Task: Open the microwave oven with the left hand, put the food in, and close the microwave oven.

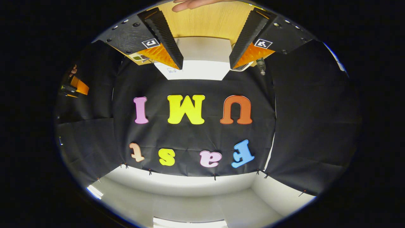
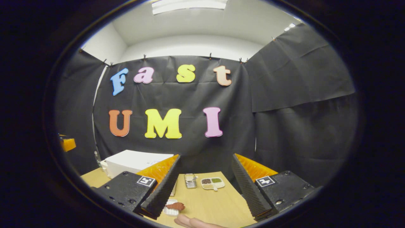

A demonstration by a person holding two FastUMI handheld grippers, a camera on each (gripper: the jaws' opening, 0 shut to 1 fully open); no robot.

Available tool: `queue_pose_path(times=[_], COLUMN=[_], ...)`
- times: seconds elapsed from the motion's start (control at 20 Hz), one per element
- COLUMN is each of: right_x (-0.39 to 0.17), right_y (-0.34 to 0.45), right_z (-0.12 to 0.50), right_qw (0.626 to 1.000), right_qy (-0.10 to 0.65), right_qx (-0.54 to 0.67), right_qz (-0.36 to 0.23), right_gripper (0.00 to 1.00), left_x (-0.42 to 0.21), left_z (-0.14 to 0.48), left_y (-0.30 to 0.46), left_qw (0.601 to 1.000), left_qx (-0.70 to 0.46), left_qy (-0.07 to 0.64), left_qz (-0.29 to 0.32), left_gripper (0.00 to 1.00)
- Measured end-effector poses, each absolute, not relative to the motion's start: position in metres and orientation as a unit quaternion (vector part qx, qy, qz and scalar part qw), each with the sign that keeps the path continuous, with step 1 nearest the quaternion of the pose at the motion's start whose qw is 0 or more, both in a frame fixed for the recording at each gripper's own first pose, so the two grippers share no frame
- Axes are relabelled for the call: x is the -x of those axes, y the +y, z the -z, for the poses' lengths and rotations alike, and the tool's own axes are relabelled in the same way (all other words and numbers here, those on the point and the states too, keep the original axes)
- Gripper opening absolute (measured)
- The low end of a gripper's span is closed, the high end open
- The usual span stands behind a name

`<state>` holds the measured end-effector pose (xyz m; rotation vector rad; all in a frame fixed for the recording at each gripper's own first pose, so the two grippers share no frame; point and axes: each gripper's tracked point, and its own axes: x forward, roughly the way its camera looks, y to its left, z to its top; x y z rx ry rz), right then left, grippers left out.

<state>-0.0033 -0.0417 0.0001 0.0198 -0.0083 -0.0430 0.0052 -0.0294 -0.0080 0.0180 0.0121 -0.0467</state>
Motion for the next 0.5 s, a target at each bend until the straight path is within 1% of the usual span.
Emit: queue_pose_path(times=[0.05, 0.1, 0.25, 0.4, 0.45, 0.5], right_x=[0.003, 0.002, -0.002, -0.007, -0.008, -0.010], right_y=[-0.041, -0.040, -0.040, -0.041, -0.039, -0.039], right_z=[0.000, 0.001, 0.004, 0.011, 0.012, 0.014], right_qw=[1.000, 1.000, 1.000, 1.000, 1.000, 1.000], right_qy=[-0.004, -0.004, -0.009, -0.006, -0.007, -0.006], right_qx=[-0.010, -0.010, -0.015, -0.019, -0.020, -0.018], right_qz=[0.020, 0.016, 0.005, 0.001, -0.003, -0.007], right_gripper=[0.94, 1.00, 1.00, 1.00, 1.00, 0.94], left_x=[-0.009, -0.013, -0.033, -0.062, -0.073, -0.084], left_z=[0.008, 0.006, 0.023, 0.053, 0.066, 0.079], left_y=[-0.030, -0.033, -0.051, -0.064, -0.071, -0.079], left_qw=[1.000, 1.000, 0.999, 0.999, 0.998, 0.998], left_qx=[-0.009, -0.007, 0.008, -0.008, -0.013, -0.015], left_qy=[0.005, -0.001, 0.009, 0.036, 0.043, 0.052], left_qz=[0.021, 0.025, 0.039, 0.033, 0.036, 0.039], left_gripper=[0.92, 0.92, 0.93, 0.92, 0.92, 0.92])
